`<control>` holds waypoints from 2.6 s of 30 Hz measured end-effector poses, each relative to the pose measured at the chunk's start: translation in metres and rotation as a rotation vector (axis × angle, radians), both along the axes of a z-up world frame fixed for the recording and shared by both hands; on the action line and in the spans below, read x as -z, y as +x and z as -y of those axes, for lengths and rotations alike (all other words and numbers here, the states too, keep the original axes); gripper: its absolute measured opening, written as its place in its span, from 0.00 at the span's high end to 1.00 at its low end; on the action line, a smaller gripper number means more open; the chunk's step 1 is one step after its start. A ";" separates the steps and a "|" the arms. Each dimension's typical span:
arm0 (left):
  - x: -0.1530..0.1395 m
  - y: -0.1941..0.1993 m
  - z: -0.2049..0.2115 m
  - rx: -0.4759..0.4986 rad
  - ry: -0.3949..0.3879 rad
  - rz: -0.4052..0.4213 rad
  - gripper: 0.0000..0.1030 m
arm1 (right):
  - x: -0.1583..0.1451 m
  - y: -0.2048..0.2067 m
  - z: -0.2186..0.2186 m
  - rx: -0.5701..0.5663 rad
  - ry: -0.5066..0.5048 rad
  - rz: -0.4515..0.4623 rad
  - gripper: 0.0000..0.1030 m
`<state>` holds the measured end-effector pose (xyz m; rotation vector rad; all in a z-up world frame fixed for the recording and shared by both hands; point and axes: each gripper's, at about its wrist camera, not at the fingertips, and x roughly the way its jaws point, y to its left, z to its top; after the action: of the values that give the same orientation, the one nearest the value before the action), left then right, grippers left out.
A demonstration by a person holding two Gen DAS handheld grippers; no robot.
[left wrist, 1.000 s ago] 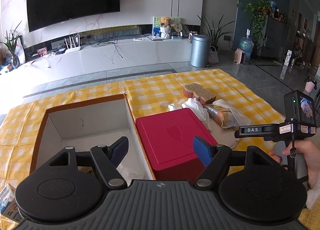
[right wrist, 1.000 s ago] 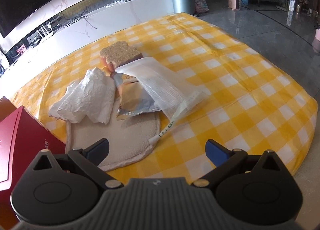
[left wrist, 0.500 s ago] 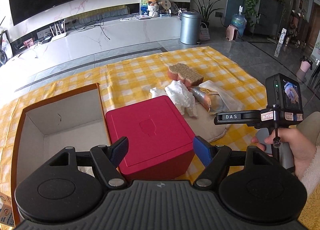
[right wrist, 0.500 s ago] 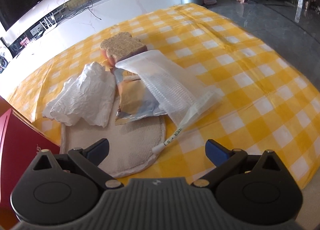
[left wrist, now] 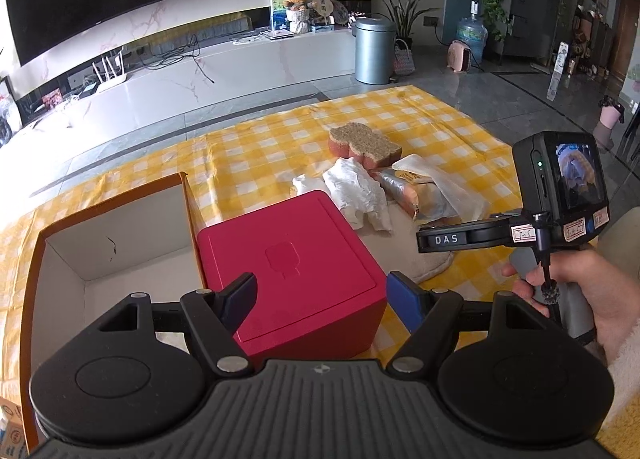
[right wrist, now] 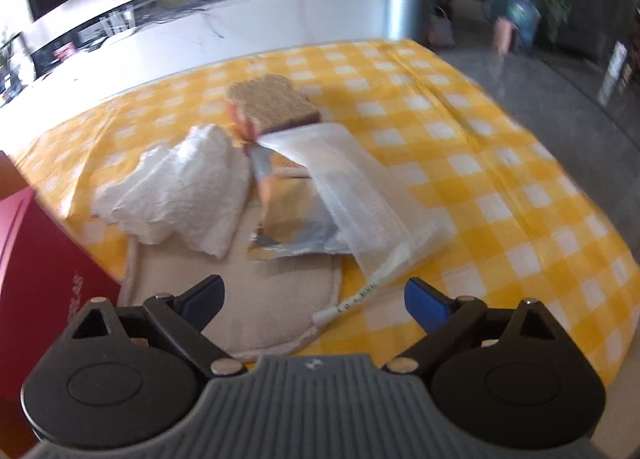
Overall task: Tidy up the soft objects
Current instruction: 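Move both open grippers toward the beige fleece pad and white cloth, then grasp the beige fleece pad with the right gripper and lift it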
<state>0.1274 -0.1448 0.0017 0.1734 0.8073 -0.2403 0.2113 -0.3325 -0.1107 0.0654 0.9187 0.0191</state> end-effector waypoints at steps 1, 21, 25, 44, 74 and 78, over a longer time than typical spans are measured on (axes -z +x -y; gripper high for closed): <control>0.000 0.000 0.000 0.006 0.011 0.007 0.16 | 0.002 0.001 -0.006 -0.048 -0.003 -0.005 0.06; -0.003 -0.004 -0.020 0.006 -0.082 -0.025 0.16 | 0.039 0.017 -0.046 -0.278 -0.055 -0.112 0.06; -0.003 -0.005 -0.023 -0.007 -0.068 -0.018 0.16 | 0.034 0.009 -0.051 -0.306 -0.082 -0.103 0.20; -0.008 -0.001 -0.020 -0.020 -0.053 -0.003 0.16 | 0.002 -0.016 0.005 -0.118 0.218 -0.038 0.94; 0.000 0.001 -0.018 -0.039 -0.056 -0.027 0.16 | 0.006 -0.014 -0.027 -0.259 -0.010 -0.053 0.69; -0.001 -0.002 -0.016 -0.032 -0.050 -0.025 0.16 | 0.016 -0.006 -0.039 -0.279 -0.090 -0.059 0.65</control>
<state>0.1253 -0.1286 0.0024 0.1105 0.8280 -0.2323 0.2051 -0.2940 -0.1263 -0.1467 0.9812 0.2355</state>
